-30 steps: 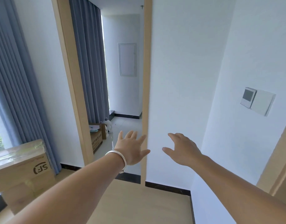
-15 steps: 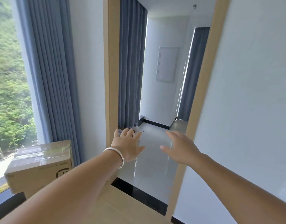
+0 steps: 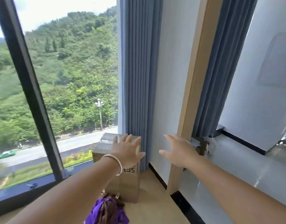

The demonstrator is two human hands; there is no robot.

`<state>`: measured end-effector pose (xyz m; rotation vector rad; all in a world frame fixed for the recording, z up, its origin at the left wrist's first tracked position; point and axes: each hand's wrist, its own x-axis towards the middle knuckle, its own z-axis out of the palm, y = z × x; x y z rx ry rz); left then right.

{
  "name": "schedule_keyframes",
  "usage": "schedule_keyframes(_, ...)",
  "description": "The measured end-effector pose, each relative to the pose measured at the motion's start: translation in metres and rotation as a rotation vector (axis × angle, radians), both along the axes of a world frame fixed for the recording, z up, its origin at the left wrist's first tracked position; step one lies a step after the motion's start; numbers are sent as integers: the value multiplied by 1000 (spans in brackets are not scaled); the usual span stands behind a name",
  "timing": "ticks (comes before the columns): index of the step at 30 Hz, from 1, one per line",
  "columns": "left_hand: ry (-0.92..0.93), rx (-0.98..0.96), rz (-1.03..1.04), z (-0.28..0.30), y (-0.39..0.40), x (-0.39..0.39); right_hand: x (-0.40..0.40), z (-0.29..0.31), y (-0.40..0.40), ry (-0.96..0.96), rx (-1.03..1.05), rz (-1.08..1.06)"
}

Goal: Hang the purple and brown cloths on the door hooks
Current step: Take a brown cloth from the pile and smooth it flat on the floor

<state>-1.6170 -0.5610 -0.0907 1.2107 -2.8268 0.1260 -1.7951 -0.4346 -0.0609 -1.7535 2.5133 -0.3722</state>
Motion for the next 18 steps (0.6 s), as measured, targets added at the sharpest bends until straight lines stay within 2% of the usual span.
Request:
schedule_keyframes(9,-70,35,475,-14,-127,53,1,-23,-209,-50,53,431)
schedule_keyframes(18,-107,169,714,-76,-182,105,59,-86,-335,-93,143,679)
